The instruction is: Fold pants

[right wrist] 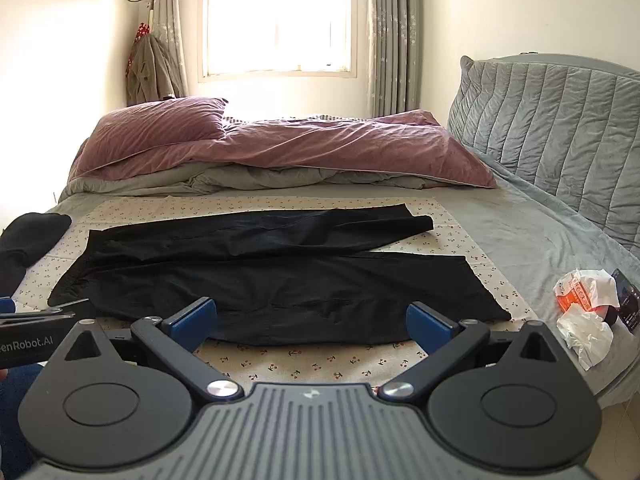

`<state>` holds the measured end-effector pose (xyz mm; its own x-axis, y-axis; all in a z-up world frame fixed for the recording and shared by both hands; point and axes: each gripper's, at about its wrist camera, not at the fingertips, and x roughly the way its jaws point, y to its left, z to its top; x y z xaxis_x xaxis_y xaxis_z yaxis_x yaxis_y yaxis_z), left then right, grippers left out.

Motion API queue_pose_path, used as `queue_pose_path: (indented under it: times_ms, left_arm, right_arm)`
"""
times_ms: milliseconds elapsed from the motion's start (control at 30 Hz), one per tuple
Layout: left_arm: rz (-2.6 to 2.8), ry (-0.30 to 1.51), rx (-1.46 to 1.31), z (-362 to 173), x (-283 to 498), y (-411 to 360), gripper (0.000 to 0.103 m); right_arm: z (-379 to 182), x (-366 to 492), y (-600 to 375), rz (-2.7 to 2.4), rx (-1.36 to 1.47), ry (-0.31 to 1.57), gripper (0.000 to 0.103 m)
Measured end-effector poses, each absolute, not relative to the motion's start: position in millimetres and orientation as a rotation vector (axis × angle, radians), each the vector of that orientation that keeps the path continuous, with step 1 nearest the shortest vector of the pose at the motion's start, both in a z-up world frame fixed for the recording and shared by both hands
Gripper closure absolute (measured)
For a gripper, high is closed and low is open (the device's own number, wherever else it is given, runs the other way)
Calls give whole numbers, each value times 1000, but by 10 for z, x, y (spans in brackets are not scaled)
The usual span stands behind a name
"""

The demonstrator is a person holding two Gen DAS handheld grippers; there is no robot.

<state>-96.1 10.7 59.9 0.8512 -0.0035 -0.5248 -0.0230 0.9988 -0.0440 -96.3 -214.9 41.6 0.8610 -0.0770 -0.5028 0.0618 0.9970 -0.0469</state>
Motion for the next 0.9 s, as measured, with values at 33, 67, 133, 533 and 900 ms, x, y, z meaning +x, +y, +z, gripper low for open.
queue_pose_path:
  times_ms: [33, 67, 133, 533, 900]
  left_arm:
    - [8, 555, -49, 590, -956, 114, 0]
    - [6, 559, -47, 580, -944, 117, 0]
    - [6, 566, -46, 561, -935, 107, 0]
    - [-7, 593, -44, 520, -929, 84, 0]
    - [5, 615, -53, 490, -897, 110, 0]
  right_arm:
    - [425, -940, -2131, -75, -36, 529, 15]
    - [415, -936, -2118, -80, -35, 527, 15]
    - [426, -919, -2091, -86, -32, 524, 15]
    - [604, -978, -2099, -99, -16, 540, 15]
    - [644, -963, -2089, -102, -6, 566, 15]
